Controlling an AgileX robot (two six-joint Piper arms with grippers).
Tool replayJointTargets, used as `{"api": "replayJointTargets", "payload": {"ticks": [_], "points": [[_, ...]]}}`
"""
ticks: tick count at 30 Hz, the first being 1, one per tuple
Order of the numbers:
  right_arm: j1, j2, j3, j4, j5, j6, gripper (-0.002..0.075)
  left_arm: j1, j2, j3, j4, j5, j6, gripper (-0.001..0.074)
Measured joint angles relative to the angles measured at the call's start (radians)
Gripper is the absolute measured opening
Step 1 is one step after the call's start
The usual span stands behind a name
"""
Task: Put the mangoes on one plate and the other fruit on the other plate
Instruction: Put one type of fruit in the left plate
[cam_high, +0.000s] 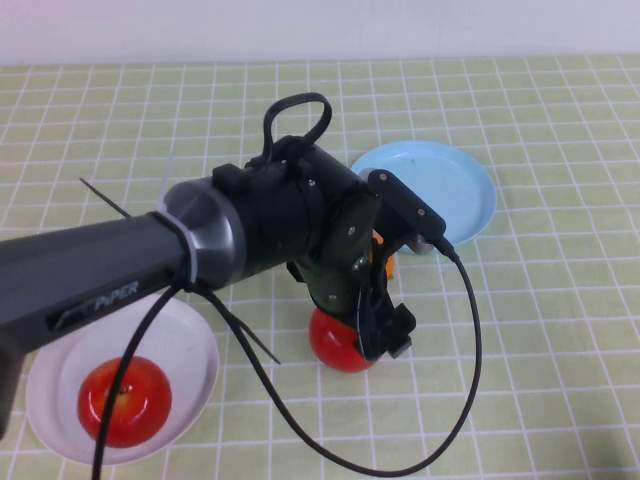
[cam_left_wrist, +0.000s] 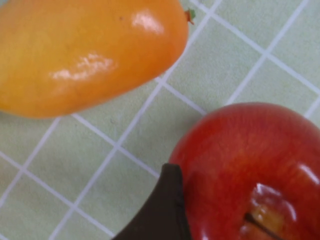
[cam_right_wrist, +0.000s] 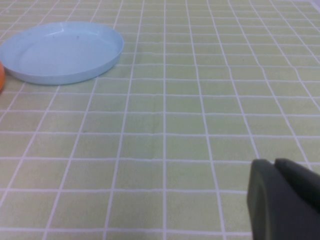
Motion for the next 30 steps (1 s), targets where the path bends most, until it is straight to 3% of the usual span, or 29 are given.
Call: {"api": "replayJointTargets", "payload": {"ticks": [6,11,18,30], "points": [[0.0,0.0,0.0,0.0,0.0,0.0,-0.0017,0.0,0.013,0.0,0.009,-0.011,-0.002,0.0653],[0.0,0.0,0.0,0.0,0.0,0.0,-0.0017,0.0,0.014,-0.002,0.011,-0.008,-0.012,0.0576],[0.0,0.0,0.0,0.0,0.0,0.0,-0.0017,0.007,-0.029,-0.002,0.034,0.05,-0.015,0.0576],[0.0,0.0,0.0,0.0,0.0,0.0,-0.0017,0.211,-0.133,-0.004,0.045,0.32,-0.078,0.0576]]}}
